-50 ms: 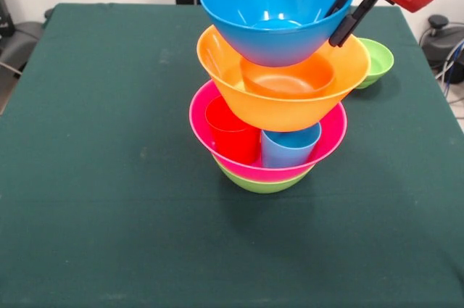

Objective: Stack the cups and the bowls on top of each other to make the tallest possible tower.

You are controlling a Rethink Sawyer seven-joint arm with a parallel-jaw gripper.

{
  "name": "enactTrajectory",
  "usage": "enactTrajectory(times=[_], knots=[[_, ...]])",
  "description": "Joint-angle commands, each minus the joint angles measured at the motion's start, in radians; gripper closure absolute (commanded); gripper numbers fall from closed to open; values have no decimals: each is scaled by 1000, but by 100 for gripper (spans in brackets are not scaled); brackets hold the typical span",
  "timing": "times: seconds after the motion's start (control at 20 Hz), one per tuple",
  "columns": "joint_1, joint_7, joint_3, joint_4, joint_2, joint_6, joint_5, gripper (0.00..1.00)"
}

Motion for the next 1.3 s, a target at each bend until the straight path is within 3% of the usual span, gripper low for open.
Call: enactTrajectory(times=[0.05, 1.3], knots=[[18, 220, 43, 71, 10, -58, -2, 100], [43, 243, 16, 113, 29, -148, 5, 100]])
